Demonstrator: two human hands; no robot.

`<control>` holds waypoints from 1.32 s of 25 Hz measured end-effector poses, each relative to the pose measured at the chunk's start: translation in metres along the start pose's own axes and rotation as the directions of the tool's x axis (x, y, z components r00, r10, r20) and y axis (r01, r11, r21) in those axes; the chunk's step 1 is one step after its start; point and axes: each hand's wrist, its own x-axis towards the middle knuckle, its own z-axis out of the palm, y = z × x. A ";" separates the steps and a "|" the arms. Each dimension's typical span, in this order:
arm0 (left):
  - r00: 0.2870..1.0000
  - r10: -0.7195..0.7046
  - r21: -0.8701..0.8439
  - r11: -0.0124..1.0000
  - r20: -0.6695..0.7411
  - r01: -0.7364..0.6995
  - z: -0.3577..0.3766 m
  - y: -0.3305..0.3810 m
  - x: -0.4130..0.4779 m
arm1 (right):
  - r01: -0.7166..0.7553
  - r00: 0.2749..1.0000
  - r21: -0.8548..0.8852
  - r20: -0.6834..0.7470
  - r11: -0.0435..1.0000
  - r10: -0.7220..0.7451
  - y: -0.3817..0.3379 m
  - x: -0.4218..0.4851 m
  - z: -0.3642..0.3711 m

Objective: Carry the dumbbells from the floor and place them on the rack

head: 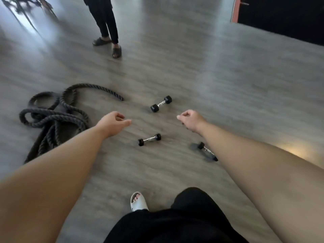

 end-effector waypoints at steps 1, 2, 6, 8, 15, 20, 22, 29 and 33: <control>1.000 -0.005 -0.020 1.000 0.000 0.005 0.002 -0.002 0.010 | -0.006 1.000 -0.017 0.011 1.000 0.006 -0.004 0.012 0.005; 1.000 -0.016 -0.038 0.999 0.004 0.016 0.003 -0.003 0.019 | -0.011 1.000 -0.026 0.027 1.000 0.011 -0.008 0.024 0.010; 0.995 -0.098 -0.078 0.992 0.005 0.098 0.013 -0.006 0.062 | 0.001 0.990 -0.081 0.141 0.997 0.010 -0.022 0.092 0.032; 0.988 -0.154 -0.108 0.983 -0.035 0.149 0.014 -0.005 0.084 | 0.009 0.981 -0.102 0.195 0.995 0.011 -0.027 0.127 0.040; 0.930 -0.364 -0.194 0.917 -0.053 0.348 0.066 0.005 0.157 | -0.025 0.926 -0.229 0.362 0.973 0.109 0.000 0.232 0.050; 0.897 -0.442 -0.277 0.862 -0.001 0.425 0.126 -0.027 0.217 | -0.152 0.908 -0.260 0.345 0.954 0.239 0.040 0.317 0.087; 0.870 -0.492 -0.295 0.828 0.028 0.477 0.149 -0.056 0.247 | -0.179 0.893 -0.271 0.359 0.946 0.272 0.058 0.349 0.118; 0.785 -0.612 -0.403 0.697 0.097 0.593 0.250 -0.185 0.359 | -0.138 0.874 -0.294 0.412 0.946 0.256 0.135 0.455 0.244; 0.750 -0.646 -0.427 0.644 0.142 0.635 0.333 -0.258 0.428 | -0.174 0.887 -0.343 0.352 0.923 0.298 0.207 0.526 0.317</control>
